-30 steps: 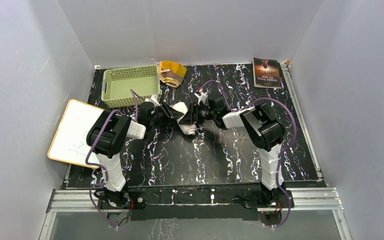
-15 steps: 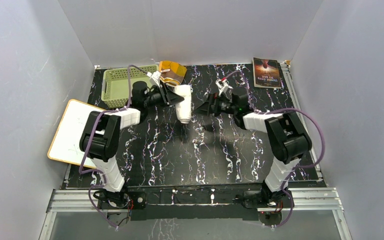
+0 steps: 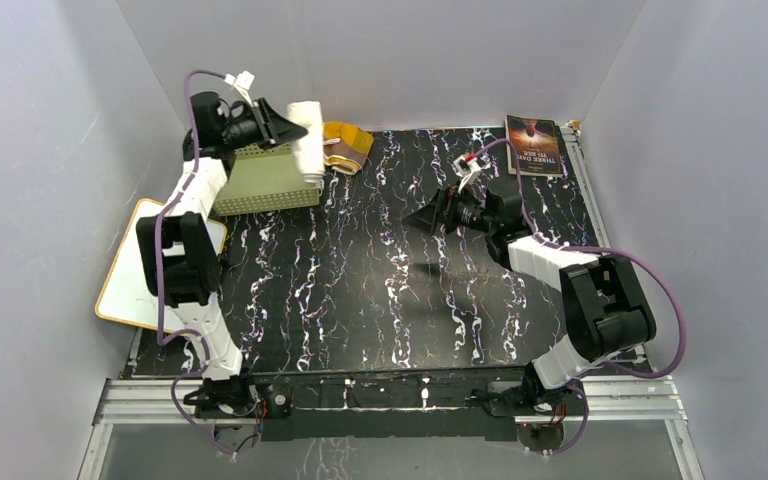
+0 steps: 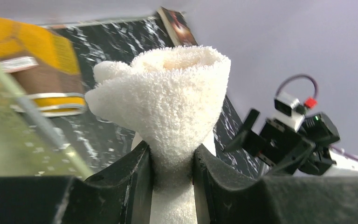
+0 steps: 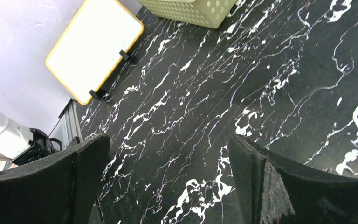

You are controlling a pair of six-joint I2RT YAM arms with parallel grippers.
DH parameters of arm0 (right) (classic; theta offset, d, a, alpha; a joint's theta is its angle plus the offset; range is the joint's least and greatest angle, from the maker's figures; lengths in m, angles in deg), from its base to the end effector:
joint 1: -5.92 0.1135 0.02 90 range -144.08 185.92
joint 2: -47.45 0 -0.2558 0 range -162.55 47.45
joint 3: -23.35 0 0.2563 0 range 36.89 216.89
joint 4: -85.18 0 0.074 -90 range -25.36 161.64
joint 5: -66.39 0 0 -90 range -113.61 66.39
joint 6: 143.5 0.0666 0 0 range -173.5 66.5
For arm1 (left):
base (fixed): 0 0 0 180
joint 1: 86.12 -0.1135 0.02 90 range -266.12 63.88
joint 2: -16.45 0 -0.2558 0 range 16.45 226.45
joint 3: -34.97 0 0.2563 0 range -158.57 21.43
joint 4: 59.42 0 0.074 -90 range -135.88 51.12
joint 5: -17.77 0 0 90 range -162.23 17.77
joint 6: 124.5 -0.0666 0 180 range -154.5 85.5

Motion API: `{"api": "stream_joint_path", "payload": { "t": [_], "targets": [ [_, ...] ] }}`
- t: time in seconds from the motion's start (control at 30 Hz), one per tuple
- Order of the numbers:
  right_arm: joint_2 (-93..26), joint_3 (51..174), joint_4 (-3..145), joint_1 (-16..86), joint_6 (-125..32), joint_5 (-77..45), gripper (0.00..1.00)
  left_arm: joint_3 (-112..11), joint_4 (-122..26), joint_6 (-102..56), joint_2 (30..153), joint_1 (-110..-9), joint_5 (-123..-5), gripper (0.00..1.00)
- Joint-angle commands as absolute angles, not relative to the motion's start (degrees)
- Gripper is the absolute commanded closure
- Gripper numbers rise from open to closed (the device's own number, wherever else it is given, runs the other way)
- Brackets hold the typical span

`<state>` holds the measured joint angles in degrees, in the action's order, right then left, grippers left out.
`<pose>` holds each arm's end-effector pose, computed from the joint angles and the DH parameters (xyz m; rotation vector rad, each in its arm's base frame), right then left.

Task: Roll the towels
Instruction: Pick up the towel at the center of the board, then place the towel in the bin.

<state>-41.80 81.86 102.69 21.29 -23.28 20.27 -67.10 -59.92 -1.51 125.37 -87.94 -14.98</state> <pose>0.3307 0.1388 0.2104 -0.3415 1.8845 1.2375 0.4683 -0.0412 0.3127 0.2678 1.7653 -1.2292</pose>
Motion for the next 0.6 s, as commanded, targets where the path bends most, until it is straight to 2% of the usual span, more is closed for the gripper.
{"api": "stream_joint_path", "payload": {
  "t": [0.0, 0.13, 0.4, 0.5, 0.57],
  "targets": [
    [-38.56, 80.31, 103.51, 21.71, -25.1, 21.45, 0.02, -77.69, -47.63, -2.26, 133.56, -92.81, -10.81, 0.91],
    [-37.28, 79.25, 102.74, 22.14, -25.77, 21.78, 0.02, -87.47, -46.77, 2.02, 143.5, -94.46, -6.67, 0.88],
    [-34.18, 76.36, 99.85, 22.9, -28.46, 20.79, 0.02, -94.63, -73.18, 27.35, 160.56, -94.63, 0.13, 0.9],
    [-32.74, 75.4, 98.7, 23.1, -29.34, 20.2, 0.02, -98.73, -68.66, 26.39, 163.56, -94.57, -0.96, 0.87],
    [-32.19, 74.78, 98.67, 23.14, -29.42, 19.95, 0.02, -101.42, -62.36, 22.96, 165.04, -94.37, -2.53, 0.8]
  ]
}}
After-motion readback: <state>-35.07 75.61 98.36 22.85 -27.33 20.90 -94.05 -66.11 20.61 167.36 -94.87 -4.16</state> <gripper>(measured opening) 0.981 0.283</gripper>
